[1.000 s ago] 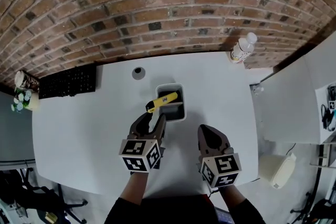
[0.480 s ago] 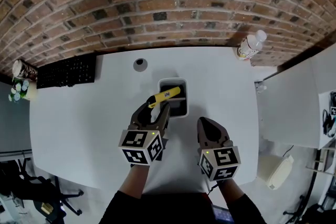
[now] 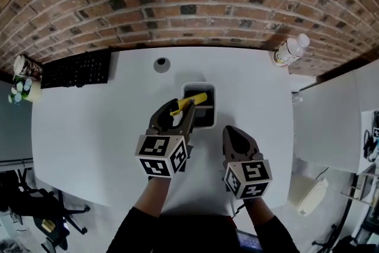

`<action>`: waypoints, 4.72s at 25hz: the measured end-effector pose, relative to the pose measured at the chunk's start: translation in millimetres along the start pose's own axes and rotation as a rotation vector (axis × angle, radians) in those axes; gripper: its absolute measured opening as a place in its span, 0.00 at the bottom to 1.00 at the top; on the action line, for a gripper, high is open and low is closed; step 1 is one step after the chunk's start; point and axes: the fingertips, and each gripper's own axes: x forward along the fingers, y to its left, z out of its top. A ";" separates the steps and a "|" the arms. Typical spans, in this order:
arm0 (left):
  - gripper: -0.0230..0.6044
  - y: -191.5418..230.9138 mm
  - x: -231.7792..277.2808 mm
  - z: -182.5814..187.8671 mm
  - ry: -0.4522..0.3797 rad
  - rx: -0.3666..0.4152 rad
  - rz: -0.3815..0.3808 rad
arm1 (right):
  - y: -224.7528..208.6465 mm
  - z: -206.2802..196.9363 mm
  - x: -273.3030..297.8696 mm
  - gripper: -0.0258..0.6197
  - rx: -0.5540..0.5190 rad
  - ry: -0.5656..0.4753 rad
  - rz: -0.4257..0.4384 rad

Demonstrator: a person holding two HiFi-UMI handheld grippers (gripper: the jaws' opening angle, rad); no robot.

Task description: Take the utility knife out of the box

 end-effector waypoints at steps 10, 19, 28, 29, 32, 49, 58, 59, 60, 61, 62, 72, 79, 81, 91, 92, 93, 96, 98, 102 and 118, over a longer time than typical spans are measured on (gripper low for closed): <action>0.23 2.9 1.7 4.0 0.005 0.025 0.015 | 0.4 -3.4 -0.4 0.05 0.000 0.015 -0.004; 0.21 -2.1 0.0 6.2 0.001 0.044 0.003 | 1.0 -4.6 -3.3 0.05 0.000 0.015 -0.012; 0.18 -10.4 -1.1 8.2 0.002 0.066 -0.021 | 0.0 -4.3 -11.6 0.05 0.011 0.005 -0.028; 0.18 -11.0 -1.2 8.4 0.002 0.065 -0.024 | -0.3 -4.5 -12.6 0.05 0.012 0.004 -0.031; 0.17 -12.4 -2.1 9.0 0.000 0.060 -0.032 | -0.9 -4.5 -15.5 0.05 0.014 -0.002 -0.042; 0.15 -20.2 -18.8 20.1 -0.052 0.050 -0.085 | 6.0 3.3 -40.4 0.05 0.003 -0.052 -0.097; 0.15 -25.3 -35.4 30.1 -0.080 0.073 -0.113 | 17.6 6.1 -54.5 0.05 0.001 -0.083 -0.117; 0.15 -25.9 -38.0 30.5 -0.083 0.075 -0.116 | 19.2 6.5 -56.4 0.05 0.000 -0.086 -0.121; 0.15 -26.2 -40.9 30.6 -0.086 0.076 -0.119 | 21.0 6.9 -58.3 0.05 -0.001 -0.090 -0.124; 0.15 -26.3 -43.8 30.5 -0.090 0.076 -0.122 | 22.7 7.3 -60.4 0.05 -0.003 -0.093 -0.127; 0.15 -26.5 -46.8 30.3 -0.093 0.076 -0.125 | 24.4 7.6 -62.5 0.05 -0.005 -0.097 -0.130; 0.15 -30.1 -78.4 35.0 -0.142 0.077 -0.172 | 42.5 11.6 -84.5 0.05 -0.027 -0.139 -0.171; 0.15 -38.6 -101.0 31.6 -0.143 0.102 -0.226 | 56.4 10.3 -99.3 0.05 -0.034 -0.166 -0.200; 0.15 -40.4 -107.8 30.7 -0.146 0.108 -0.240 | 61.5 9.3 -103.2 0.05 -0.037 -0.173 -0.206; 0.15 -47.4 -142.6 27.6 -0.148 0.144 -0.327 | 85.0 6.8 -127.6 0.05 -0.032 -0.216 -0.268; 0.15 -48.1 -145.7 26.2 -0.145 0.149 -0.338 | 87.4 6.1 -130.3 0.05 -0.030 -0.221 -0.277; 0.15 -48.9 -148.9 24.5 -0.142 0.153 -0.348 | 89.7 5.1 -133.1 0.05 -0.029 -0.225 -0.285; 0.15 -50.8 -159.7 18.7 -0.133 0.162 -0.372 | 96.9 1.7 -142.0 0.05 -0.026 -0.236 -0.306; 0.15 -52.3 -166.8 15.6 -0.129 0.173 -0.389 | 100.7 0.1 -148.1 0.05 -0.024 -0.245 -0.323; 0.15 -55.6 -182.2 11.5 -0.125 0.207 -0.420 | 108.9 -2.8 -160.8 0.05 -0.016 -0.266 -0.356; 0.15 -62.0 -239.9 -3.6 -0.138 0.298 -0.506 | 145.5 -28.7 -209.6 0.05 0.005 -0.321 -0.458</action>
